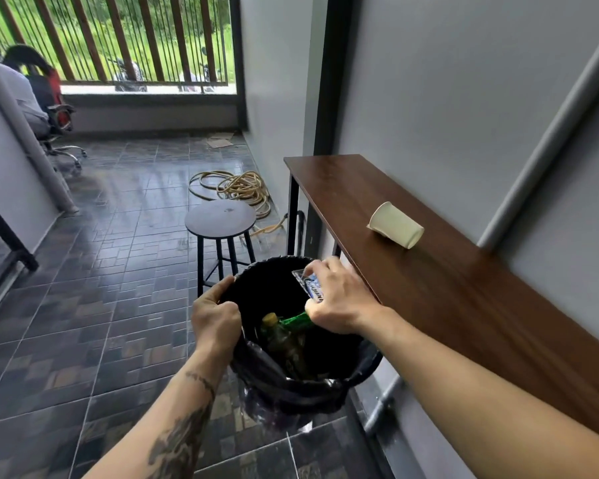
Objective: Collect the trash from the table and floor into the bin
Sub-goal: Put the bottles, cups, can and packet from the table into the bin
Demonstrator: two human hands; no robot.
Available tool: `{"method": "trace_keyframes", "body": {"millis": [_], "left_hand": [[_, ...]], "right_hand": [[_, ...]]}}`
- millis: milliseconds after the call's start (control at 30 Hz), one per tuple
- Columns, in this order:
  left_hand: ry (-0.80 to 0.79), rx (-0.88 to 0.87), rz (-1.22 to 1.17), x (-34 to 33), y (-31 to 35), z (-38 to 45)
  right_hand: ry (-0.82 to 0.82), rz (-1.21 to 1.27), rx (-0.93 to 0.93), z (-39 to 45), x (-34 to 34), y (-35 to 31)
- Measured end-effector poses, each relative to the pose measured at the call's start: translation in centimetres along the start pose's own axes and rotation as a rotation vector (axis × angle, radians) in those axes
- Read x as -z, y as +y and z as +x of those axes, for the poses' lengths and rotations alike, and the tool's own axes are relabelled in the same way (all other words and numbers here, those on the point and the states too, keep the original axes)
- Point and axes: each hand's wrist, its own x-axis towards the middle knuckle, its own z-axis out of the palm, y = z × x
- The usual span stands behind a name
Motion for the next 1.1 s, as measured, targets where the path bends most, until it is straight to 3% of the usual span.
{"method": "trace_keyframes", "body": {"millis": [67,133,200,300,400,533,667,767,933,1033,1100], "left_hand": [[0.004,-0.013,-0.008,-0.1,0.1,0.2],[0.013,-0.019,-0.023,-0.2,-0.3,1.1],[0.019,-0.025,-0.014,-0.4,-0.5,1.7],[0.036,-0.016,-0.008,-0.7,-0.2,1.8],[0.037,-0.017,-0.021,-1.2,-0.1,1.7],[0.053,-0.004,-0.033,-1.6,-0.1,1.5],[0.059,-0.008,-0.057,-1.9,-0.1,1.3],[0.067,-0.018,-0.068,-1.8,-0.2,1.5],[0.113,-0.029,-0.015,-1.5,0.7,0.7],[0.146,-0.040,-0.034,-0.5,0.6,0.7],[0.181,-0.038,-0.023,0.2,0.8,0.4]], "right_hand": [[-0.181,-0.049,0.058,0.5,-0.7,-0.6],[-0.225,-0.006,0.063,1.1,-0.5,0.0],[-0.132,0.092,0.085,1.6,0.9,1.1],[0.179,0.082,0.107,2.6,4.2,3.2],[0.371,0.007,-0.006,4.1,7.1,6.4],[0.377,0.017,-0.242,6.1,8.5,11.6],[0.279,0.034,-0.328,7.1,7.6,15.3],[0.293,0.031,-0.311,7.5,6.6,15.9],[0.466,0.001,-0.230,7.9,6.4,14.6],[0.541,0.057,-0.100,8.0,6.3,11.5],[0.482,0.094,0.021,8.1,5.6,8.4]]}}
